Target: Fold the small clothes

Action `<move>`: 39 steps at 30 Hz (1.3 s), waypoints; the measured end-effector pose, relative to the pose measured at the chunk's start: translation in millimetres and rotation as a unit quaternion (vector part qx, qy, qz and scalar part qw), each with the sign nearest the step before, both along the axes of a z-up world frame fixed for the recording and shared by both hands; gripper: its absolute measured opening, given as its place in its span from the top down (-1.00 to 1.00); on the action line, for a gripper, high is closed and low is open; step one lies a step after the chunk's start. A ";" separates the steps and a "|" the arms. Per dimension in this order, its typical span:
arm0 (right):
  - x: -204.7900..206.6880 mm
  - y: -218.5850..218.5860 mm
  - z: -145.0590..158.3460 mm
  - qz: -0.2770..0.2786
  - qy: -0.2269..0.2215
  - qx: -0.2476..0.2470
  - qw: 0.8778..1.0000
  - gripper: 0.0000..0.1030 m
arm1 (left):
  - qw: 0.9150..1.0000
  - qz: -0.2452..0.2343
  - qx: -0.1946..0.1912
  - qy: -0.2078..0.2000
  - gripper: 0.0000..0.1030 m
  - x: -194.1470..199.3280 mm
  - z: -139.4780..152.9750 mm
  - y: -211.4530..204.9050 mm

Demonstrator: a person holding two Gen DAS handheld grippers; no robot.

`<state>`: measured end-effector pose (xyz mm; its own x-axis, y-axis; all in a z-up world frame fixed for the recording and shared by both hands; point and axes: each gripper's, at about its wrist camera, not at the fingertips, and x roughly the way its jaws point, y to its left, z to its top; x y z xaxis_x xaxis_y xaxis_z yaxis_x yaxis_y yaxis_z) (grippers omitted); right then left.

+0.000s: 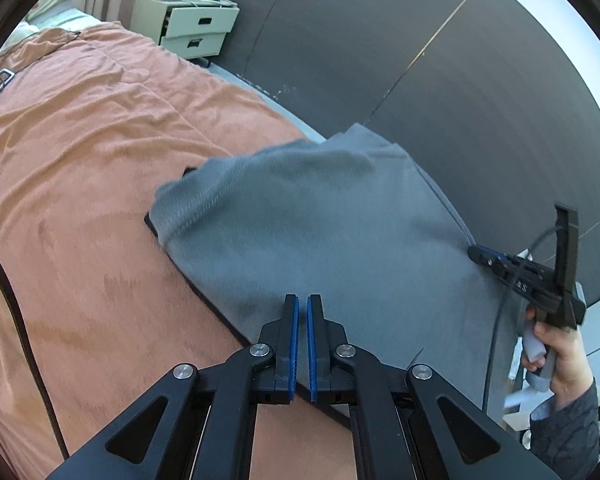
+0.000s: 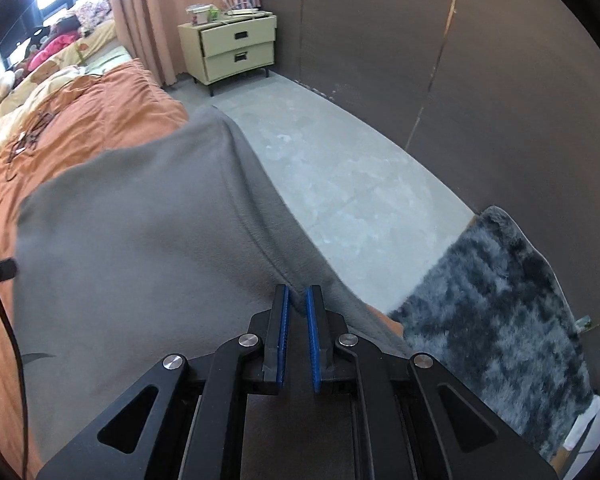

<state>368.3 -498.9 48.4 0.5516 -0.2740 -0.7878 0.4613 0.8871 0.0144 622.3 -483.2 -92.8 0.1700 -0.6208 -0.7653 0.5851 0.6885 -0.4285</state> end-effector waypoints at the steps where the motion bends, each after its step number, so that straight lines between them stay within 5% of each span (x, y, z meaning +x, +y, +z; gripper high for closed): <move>1: 4.2 0.7 -1.4 -0.006 0.001 -0.008 1.000 0.89 | 1.000 0.000 0.003 -0.001 0.95 -1.6 -1.1 0.7; 11: -30.5 4.9 8.5 -0.053 -0.016 -0.021 0.998 0.89 | 1.000 -0.001 0.009 -0.002 0.94 -18.4 2.5 1.7; 13: -43.7 12.1 16.0 -0.044 -0.040 -0.013 0.998 0.88 | 1.000 -0.006 0.007 -0.001 0.83 -24.4 5.3 -1.6; 17: -61.6 30.0 20.8 -0.021 -0.061 -0.017 0.998 0.84 | 1.000 -0.008 0.006 -0.011 0.26 -34.2 10.1 -7.3; 20: -76.9 35.2 15.6 -0.011 -0.070 -0.020 0.997 0.31 | 1.000 -0.014 0.006 -0.016 0.08 -40.9 11.6 -11.7; 21: -79.0 35.7 11.8 -0.010 -0.072 -0.021 0.997 0.12 | 1.000 -0.019 0.009 -0.017 0.07 -43.3 10.8 -13.8; 27: -80.5 12.9 -22.9 -0.043 -0.049 -0.010 0.998 0.12 | 0.999 -0.029 0.026 -0.016 0.07 -51.5 0.3 -16.1; 39: -119.8 6.8 -11.2 -0.093 -0.053 0.026 0.994 0.13 | 0.999 -0.023 0.039 -0.013 0.07 -68.5 1.6 -7.0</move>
